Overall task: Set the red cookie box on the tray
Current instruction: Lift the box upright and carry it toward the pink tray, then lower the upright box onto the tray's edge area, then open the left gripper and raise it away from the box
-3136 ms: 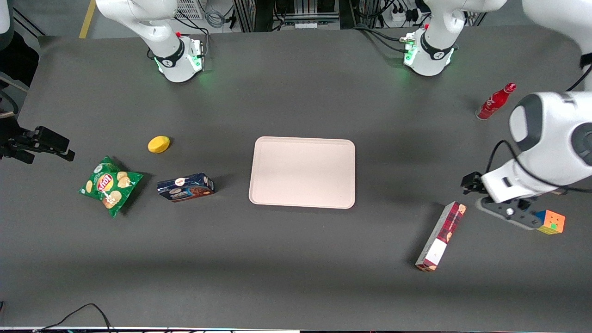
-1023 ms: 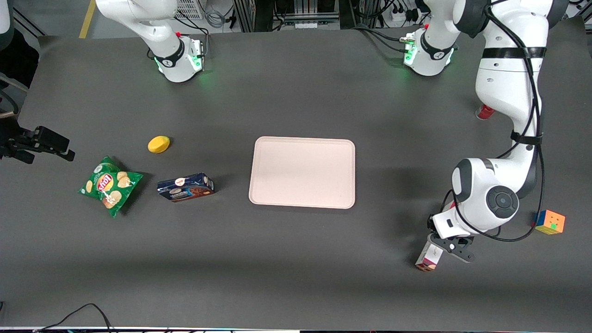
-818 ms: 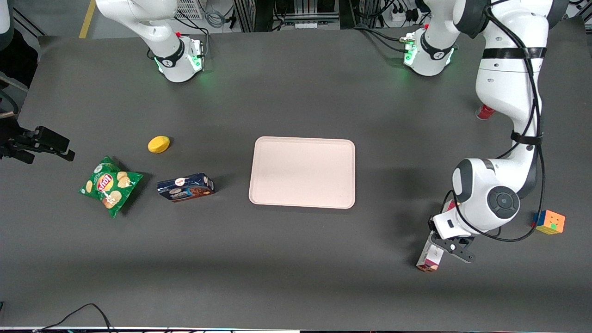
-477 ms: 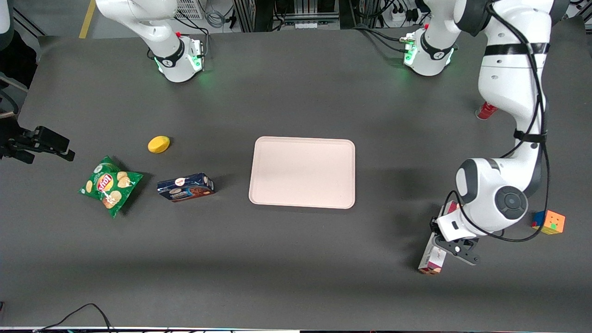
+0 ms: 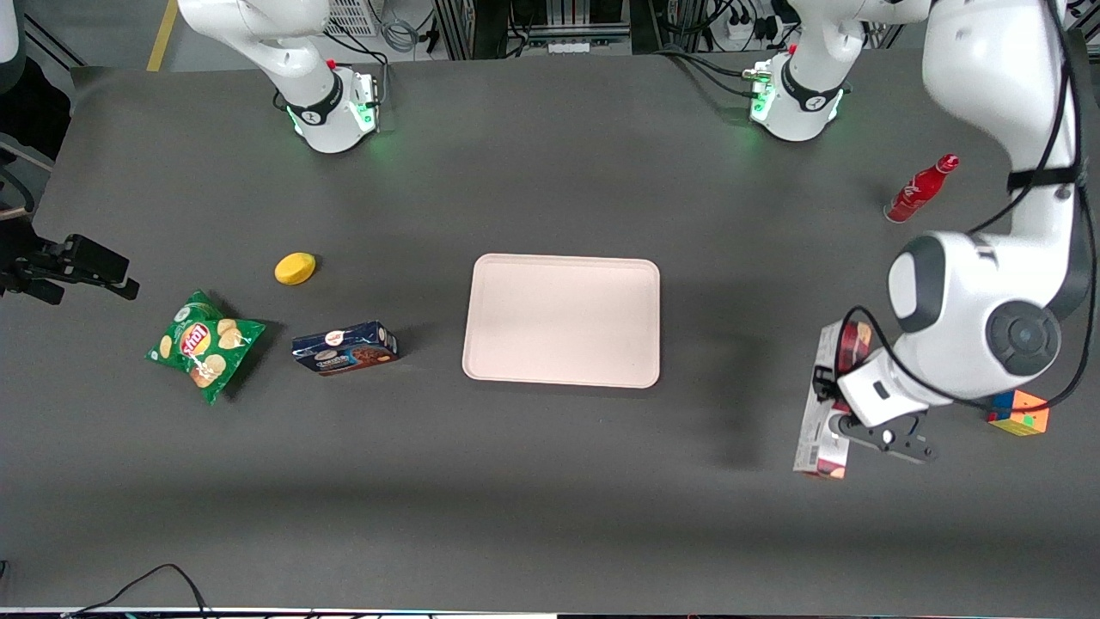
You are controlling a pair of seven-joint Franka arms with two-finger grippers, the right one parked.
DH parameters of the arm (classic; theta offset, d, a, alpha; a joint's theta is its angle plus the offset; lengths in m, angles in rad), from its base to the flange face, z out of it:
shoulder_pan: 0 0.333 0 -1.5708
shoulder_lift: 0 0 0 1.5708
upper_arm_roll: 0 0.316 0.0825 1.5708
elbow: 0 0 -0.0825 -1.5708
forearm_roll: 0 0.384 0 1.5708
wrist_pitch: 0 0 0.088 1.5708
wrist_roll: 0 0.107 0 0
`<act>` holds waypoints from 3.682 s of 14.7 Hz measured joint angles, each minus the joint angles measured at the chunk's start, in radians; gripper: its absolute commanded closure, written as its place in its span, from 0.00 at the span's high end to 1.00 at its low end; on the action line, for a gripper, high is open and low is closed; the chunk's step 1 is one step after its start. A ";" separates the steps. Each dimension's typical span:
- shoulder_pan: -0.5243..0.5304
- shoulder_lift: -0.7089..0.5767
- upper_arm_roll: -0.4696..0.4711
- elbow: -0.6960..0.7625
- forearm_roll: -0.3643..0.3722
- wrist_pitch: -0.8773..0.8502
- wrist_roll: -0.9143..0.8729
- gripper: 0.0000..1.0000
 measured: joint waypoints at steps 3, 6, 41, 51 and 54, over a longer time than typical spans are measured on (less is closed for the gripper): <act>-0.049 -0.107 -0.011 -0.018 -0.001 -0.167 -0.169 0.06; -0.085 -0.193 -0.098 -0.106 -0.002 -0.135 -0.323 0.06; -0.339 -0.049 -0.193 -0.586 0.060 0.768 -0.784 1.00; -0.228 -0.206 -0.015 -0.236 0.061 0.107 -0.491 1.00; -0.088 -0.291 -0.009 -0.230 0.060 0.012 -0.345 1.00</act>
